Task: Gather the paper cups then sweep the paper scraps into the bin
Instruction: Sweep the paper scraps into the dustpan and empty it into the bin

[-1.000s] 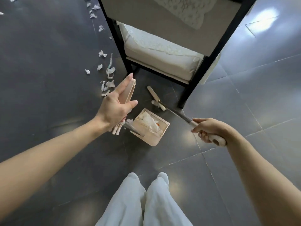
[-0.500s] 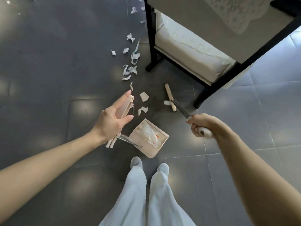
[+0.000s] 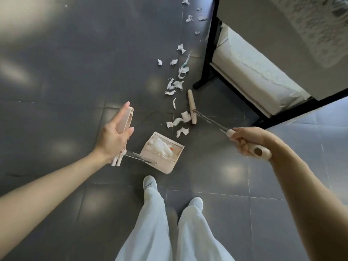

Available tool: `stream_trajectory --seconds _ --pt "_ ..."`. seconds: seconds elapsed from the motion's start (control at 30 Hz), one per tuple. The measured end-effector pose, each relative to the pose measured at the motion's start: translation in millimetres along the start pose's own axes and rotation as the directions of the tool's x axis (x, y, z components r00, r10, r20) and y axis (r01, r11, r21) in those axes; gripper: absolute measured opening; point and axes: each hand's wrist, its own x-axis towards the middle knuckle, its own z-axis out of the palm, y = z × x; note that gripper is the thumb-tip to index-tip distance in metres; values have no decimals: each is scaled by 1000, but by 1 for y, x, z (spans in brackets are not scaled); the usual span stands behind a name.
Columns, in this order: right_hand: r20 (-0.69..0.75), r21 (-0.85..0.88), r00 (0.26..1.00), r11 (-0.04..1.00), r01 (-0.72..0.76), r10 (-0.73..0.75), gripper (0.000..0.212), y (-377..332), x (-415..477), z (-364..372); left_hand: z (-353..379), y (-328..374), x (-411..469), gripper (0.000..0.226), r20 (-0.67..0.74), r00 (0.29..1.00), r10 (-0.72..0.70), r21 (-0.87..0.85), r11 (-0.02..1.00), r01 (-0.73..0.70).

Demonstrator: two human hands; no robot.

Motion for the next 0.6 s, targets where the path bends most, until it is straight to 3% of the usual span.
stream_trajectory --seconds 0.1,0.23,0.43,0.6 --pt "-80 -276 989 956 98 -125 56 -1 13 25 -18 -18 32 77 22 1000 17 82 996 -19" --pt "-103 -659 970 746 98 -218 23 -6 40 73 -32 -30 77 79 109 992 65 186 979 -84" --pt "-13 -674 989 733 98 -144 12 -7 46 136 -39 -34 134 69 249 954 168 121 972 -203" --pt "60 -552 997 830 78 -54 29 -8 15 173 -21 -14 161 67 269 930 250 191 933 -306"
